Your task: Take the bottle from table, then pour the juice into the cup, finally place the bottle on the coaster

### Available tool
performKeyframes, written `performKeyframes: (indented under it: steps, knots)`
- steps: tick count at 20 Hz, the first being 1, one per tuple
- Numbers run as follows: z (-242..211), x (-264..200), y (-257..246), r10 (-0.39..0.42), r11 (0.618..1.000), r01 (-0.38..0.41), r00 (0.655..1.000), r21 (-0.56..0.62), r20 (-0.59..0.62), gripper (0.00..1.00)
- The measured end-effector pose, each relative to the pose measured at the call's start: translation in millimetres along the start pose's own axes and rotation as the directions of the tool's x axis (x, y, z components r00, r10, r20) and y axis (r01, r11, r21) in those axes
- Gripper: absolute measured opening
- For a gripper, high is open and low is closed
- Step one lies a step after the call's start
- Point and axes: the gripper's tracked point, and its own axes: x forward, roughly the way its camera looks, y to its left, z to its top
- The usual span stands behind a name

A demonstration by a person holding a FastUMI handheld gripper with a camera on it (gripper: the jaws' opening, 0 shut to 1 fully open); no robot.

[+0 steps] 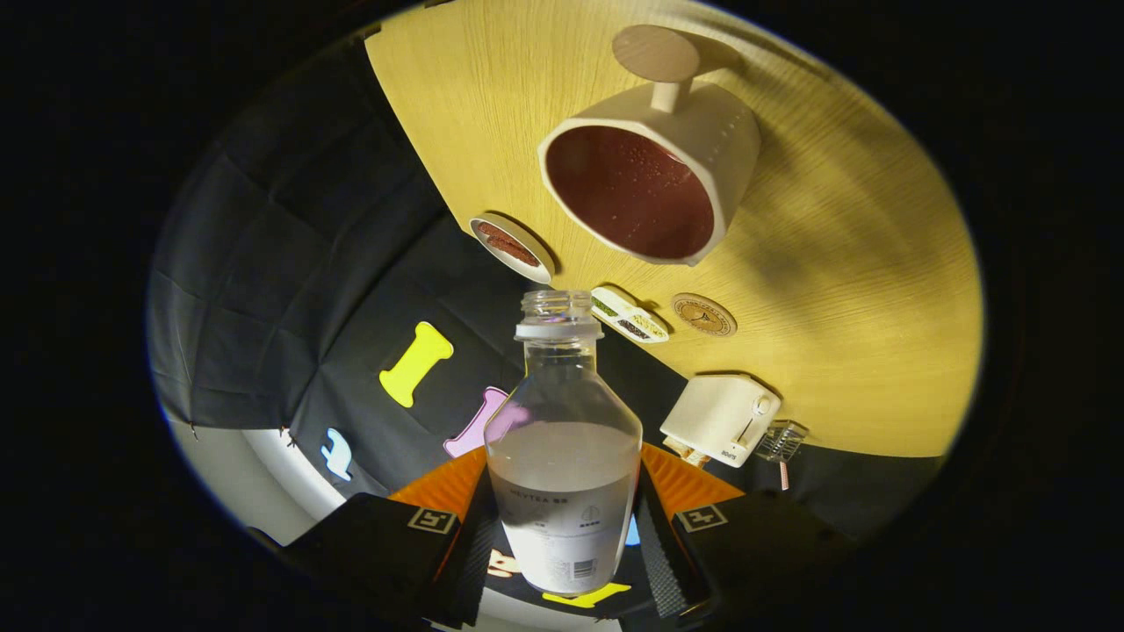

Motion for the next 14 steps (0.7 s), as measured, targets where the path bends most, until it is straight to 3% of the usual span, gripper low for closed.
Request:
performKeyframes:
  steps: [4,8,11,14]
  knots:
    - [9,-4,-5,-0.004,0.996,0.007,1.0,-0.087,0.024,0.75]
    - [9,-9,-16,-0.046,0.967,0.05,0.999,-0.25,0.021,0.75]
    - [3,-14,-18,-0.053,0.926,0.053,0.999,-0.374,0.01,0.75]
    - [2,-14,-23,-0.041,0.852,0.053,0.999,-0.521,0.033,0.75]
